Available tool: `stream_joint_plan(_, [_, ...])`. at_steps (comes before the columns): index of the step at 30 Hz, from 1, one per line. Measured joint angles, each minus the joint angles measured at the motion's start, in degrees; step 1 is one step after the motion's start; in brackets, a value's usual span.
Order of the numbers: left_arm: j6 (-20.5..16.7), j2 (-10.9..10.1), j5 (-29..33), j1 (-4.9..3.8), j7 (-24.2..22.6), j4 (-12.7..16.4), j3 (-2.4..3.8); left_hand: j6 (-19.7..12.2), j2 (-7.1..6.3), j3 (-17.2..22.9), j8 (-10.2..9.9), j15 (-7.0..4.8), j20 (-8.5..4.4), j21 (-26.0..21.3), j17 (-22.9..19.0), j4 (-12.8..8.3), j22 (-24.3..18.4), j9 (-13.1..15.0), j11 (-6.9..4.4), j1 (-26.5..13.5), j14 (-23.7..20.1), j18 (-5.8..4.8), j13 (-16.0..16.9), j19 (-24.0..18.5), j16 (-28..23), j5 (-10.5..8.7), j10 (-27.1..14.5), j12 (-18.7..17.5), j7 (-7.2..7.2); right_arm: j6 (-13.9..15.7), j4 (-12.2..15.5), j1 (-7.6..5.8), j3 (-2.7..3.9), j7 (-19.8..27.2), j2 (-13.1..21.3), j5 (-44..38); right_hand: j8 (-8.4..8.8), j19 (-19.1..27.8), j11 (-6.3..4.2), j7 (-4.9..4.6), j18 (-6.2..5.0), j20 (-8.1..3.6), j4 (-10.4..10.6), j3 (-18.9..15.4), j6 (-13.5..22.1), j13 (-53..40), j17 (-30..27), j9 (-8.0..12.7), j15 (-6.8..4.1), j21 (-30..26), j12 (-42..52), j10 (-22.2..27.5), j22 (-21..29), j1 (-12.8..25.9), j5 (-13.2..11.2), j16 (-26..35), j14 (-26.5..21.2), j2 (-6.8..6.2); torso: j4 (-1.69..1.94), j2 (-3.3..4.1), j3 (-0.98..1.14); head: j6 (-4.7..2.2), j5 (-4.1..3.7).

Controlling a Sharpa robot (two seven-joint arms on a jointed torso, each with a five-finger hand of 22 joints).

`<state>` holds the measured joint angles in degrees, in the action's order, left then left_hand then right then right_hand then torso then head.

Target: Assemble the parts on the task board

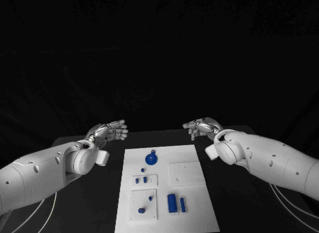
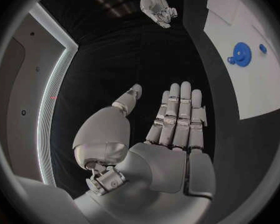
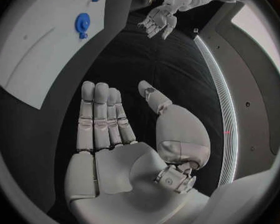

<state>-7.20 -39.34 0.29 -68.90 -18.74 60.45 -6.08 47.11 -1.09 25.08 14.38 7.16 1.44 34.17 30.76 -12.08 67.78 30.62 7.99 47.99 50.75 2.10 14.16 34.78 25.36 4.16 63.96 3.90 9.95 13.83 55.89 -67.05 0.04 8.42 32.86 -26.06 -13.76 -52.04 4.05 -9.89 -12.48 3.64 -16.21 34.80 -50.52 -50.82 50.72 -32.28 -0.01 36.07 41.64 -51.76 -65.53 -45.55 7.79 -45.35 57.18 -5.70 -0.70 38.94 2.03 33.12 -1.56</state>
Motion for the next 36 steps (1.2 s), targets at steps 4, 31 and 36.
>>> stream_joint_plan(4, [-0.1, 1.4, 0.1, -0.03, -1.0, -2.4, 0.01, -0.6, -0.17, 0.1, 0.0, 0.69, 0.68, -1.5, -0.9, -0.2, -0.3, -0.2, -0.48, 0.2, -3.4, -0.01, -0.9, -2.1, -3.0, 0.0, -2.1, -0.1, -0.61, -1.9, -3.5, 0.23, 0.08, 1.8, -1.9, 4.0, 0.64, 9.2, 3.84, -0.56, 0.73, 3.76, -0.4, -0.4, 2.9, 16.3, -8.9, 0.4, 5.55, -11.1, -15.7, 1.4, 6.9, -0.4, 0.4, 13.6, -5.7, 0.7, 0.04, -0.93, -0.01, -1.48, 0.47])
stream_joint_plan(31, [-9.3, 0.0, 1.3, 3.82, -4.0, 9.3, 2.75, -44.1, 0.99, -23.2, -13.3, -6.58, -1.28, -32.2, -28.8, 11.2, -59.1, -28.6, -7.55, -44.6, -48.0, -1.22, -13.5, -32.8, -24.2, -3.68, -60.2, -3.5, -9.46, 2.8, 8.3, 3.31, 0.41, 6.6, 2.7, 11.9, 12.65, 49.6, -3.45, 9.25, 10.84, -2.93, 15.1, -32.7, 47.3, 49.7, -48.5, 30.2, 0.66, -34.9, -40.6, 48.1, 61.9, 42.3, -7.1, 44.1, -54.0, 5.48, 0.6, -6.41, -1.48, 0.55, 1.55])
stream_joint_plan(36, [-17.5, -2.5, 1.1, 6.15, -5.5, 18.7, 4.33, -45.7, 0.95, -24.0, -13.8, -6.95, -1.33, -33.1, -30.0, 11.7, -64.1, -29.8, -7.96, -46.3, -49.3, -1.21, -13.9, -33.7, -24.7, -3.68, -62.2, -3.5, -9.66, 9.8, 18.2, 4.68, 0.24, 10.0, 6.3, 15.4, 13.55, 51.8, -3.98, 9.9, 11.69, -3.65, 16.2, -34.5, 50.3, 50.7, -50.5, 32.1, 0.01, -35.9, -41.4, 51.5, 65.3, 45.2, -7.6, 45.2, -56.9, 5.65, 0.68, -7.36, -1.86, 1.14, 1.55])
